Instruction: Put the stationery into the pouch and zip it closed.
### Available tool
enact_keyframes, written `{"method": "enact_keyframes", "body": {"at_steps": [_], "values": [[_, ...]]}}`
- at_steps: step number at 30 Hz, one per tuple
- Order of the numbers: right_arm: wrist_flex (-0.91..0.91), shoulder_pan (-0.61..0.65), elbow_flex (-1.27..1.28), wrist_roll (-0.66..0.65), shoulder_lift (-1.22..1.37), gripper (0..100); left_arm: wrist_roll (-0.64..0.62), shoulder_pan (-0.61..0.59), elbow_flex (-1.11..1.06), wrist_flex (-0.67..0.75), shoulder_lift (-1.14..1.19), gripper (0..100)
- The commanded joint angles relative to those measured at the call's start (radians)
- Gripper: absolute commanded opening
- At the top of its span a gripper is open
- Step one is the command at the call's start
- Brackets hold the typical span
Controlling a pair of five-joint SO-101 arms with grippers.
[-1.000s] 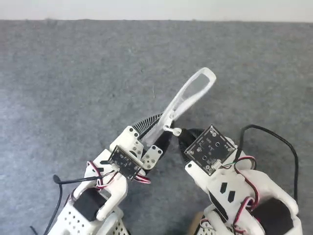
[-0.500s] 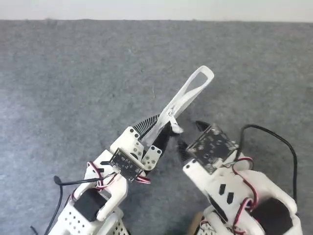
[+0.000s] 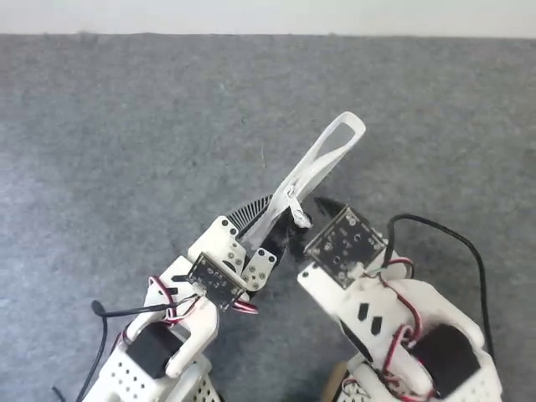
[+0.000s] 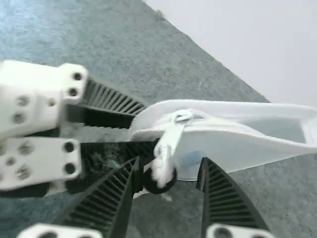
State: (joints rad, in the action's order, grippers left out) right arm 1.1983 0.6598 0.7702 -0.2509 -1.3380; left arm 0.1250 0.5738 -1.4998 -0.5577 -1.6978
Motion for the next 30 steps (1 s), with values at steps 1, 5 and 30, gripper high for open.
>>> {"method": "enact_keyframes", "body": {"at_steps": [1, 5, 30], "values": [[-0.076, -0.045, 0.020, 0.011, -0.005, 16.9, 0.011, 0.002, 0.010, -0.008, -0.005, 1], [-0.093, -0.047, 0.028, 0.008, -0.010, 11.2, 0.011, 0.002, 0.008, -0.008, -0.005, 1], [-0.064, -0.213, -0.175, 0.124, -0.004, 0.9, 0.052, 0.002, 0.010, -0.092, -0.005, 1]]}}
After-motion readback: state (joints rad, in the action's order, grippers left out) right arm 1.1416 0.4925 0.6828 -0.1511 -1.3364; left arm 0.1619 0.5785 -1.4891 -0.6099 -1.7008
